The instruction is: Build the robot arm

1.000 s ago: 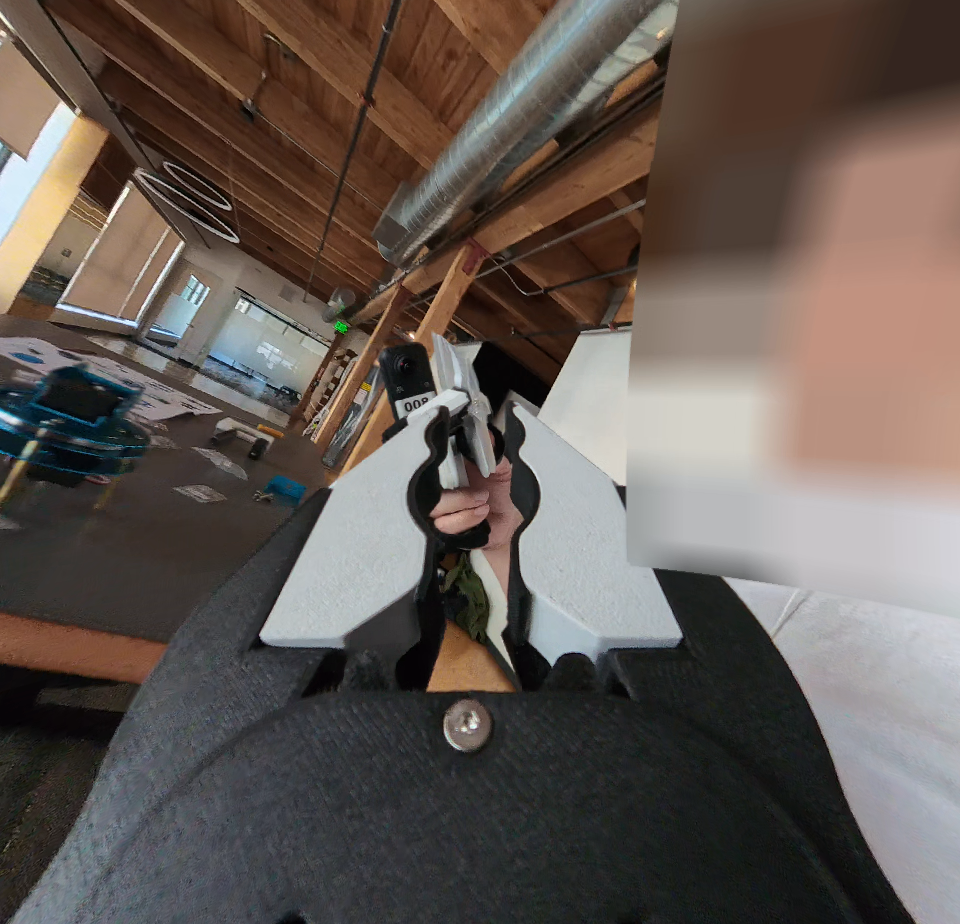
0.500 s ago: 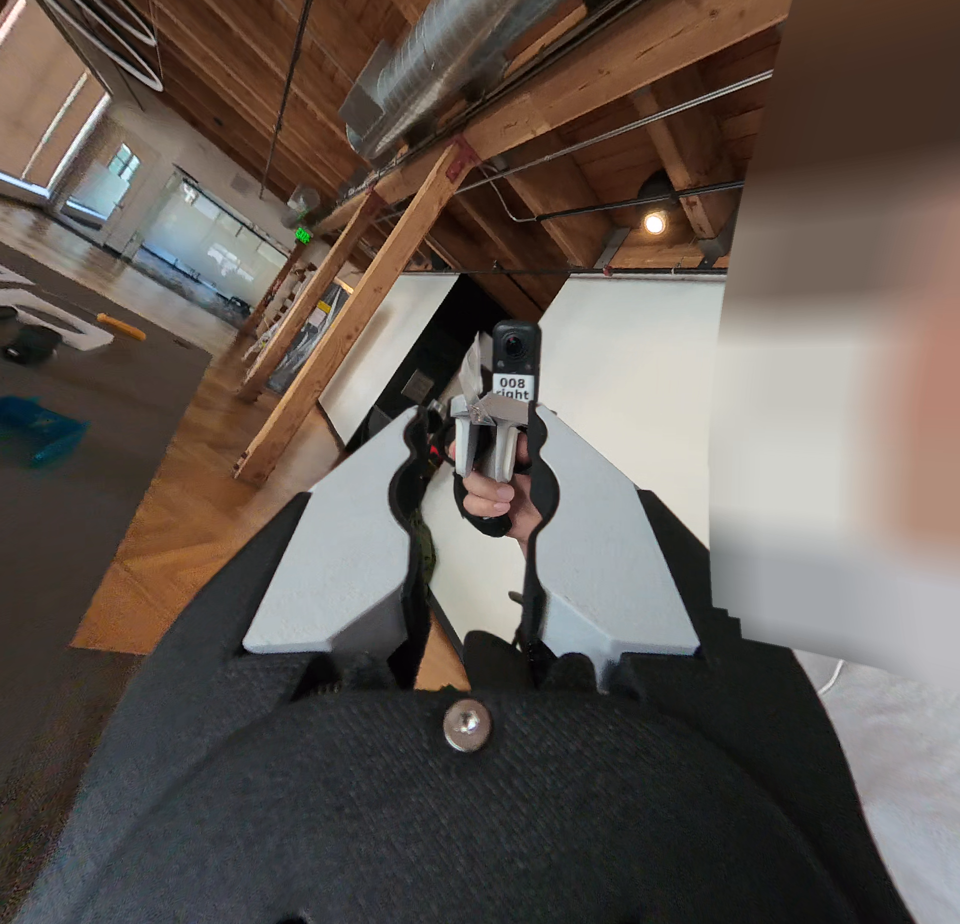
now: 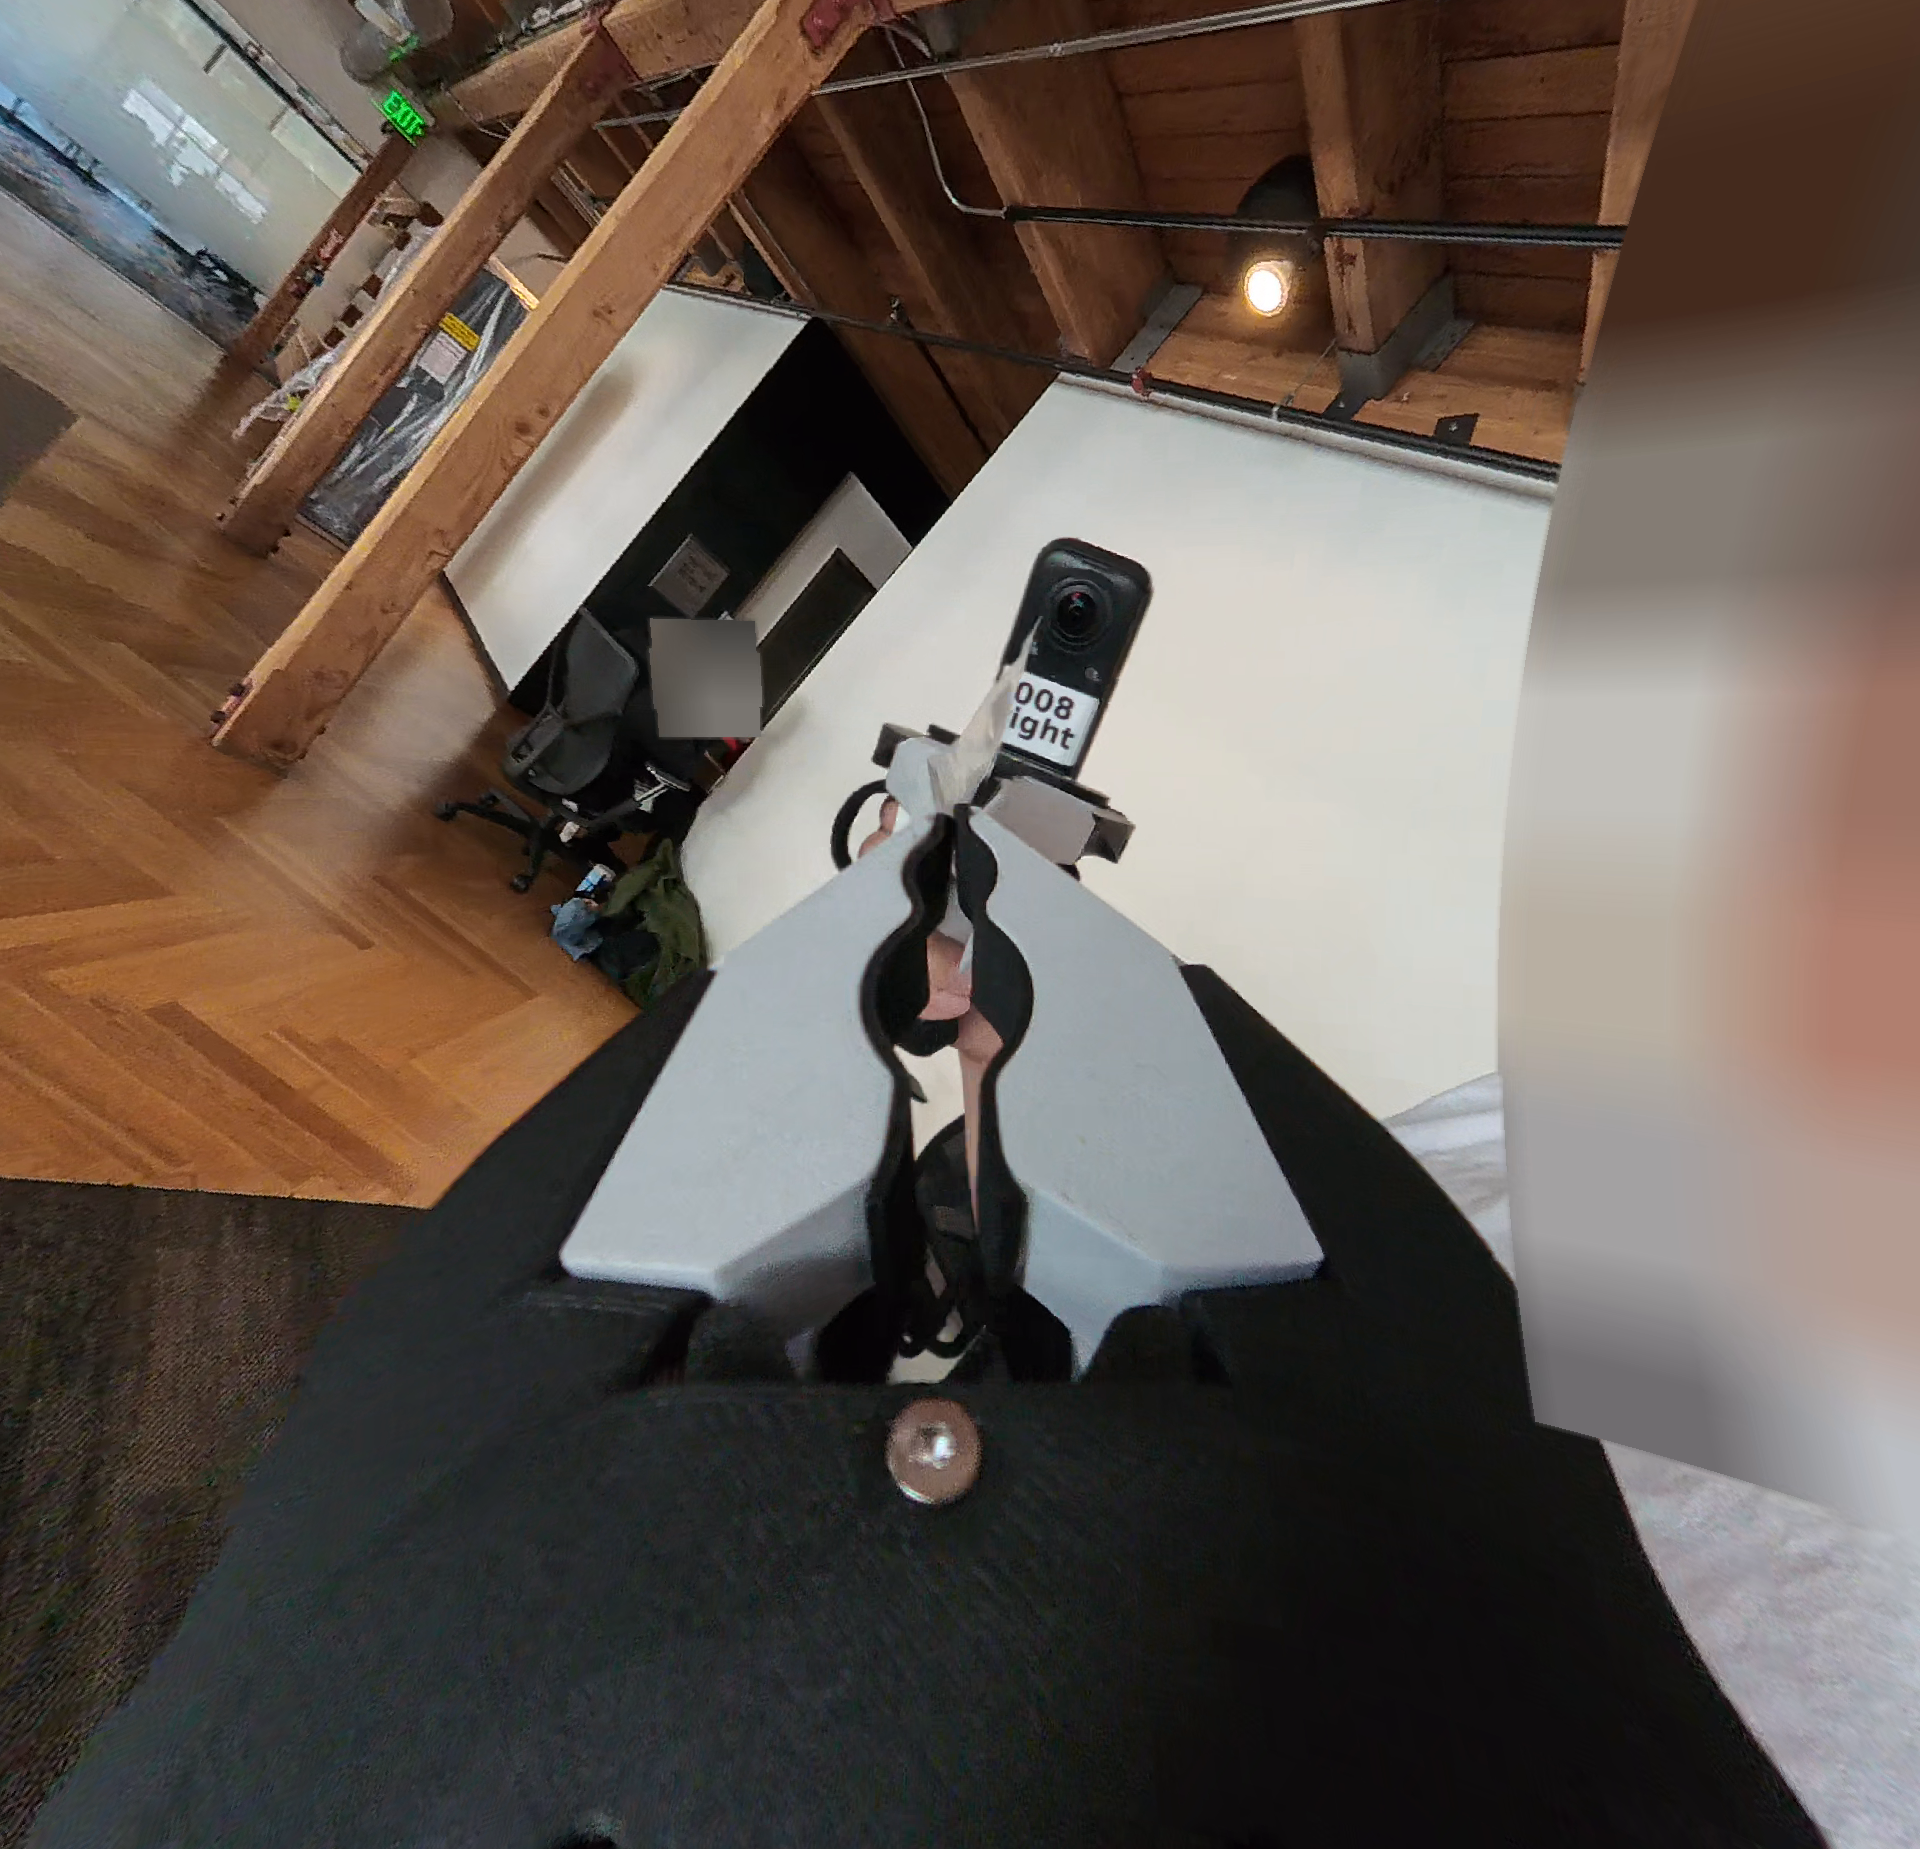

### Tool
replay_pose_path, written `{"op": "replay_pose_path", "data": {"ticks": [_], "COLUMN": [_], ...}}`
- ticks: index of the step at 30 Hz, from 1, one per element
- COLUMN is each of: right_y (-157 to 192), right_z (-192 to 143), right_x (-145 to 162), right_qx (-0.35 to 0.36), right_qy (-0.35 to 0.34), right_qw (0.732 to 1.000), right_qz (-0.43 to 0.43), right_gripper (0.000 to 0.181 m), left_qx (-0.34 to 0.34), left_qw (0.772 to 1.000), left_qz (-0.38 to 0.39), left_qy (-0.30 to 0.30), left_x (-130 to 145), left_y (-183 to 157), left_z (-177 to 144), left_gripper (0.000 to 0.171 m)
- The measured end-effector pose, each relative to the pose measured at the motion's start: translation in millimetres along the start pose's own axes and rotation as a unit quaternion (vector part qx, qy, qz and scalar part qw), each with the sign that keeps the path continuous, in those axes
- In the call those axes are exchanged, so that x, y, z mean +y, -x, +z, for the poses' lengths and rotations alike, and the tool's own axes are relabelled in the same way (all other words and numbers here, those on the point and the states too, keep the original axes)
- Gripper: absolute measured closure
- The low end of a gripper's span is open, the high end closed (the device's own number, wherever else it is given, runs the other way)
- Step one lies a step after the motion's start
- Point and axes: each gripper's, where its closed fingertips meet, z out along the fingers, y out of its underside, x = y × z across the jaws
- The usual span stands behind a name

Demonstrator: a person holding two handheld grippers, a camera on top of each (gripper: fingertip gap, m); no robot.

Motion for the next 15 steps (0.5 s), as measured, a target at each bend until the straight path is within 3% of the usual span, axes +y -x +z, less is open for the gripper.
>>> {"op": "replay_pose_path", "data": {"ticks": [4,8,15], "right_y": [-21,-52,-112], "right_z": [9,24,70], "right_x": [-1,-9,-25], "right_qx": [-0.066,-0.136,-0.212], "right_qy": [-0.008,-0.028,-0.027], "right_qw": [0.992,0.968,0.937], "right_qz": [0.104,0.209,0.275], "right_gripper": [0.181,0.181,0.181], "left_qx": [0.001,-0.003,-0.026], "left_qw": [1.0,1.0,0.999], "left_qz": [-0.02,-0.025,-0.017], "left_qy": [-0.006,-0.007,-0.008], "left_x": [-11,-29,-79], "left_y": [19,42,97], "left_z": [-1,-6,-25], "left_gripper": [0.171,0.171,0.171]}}
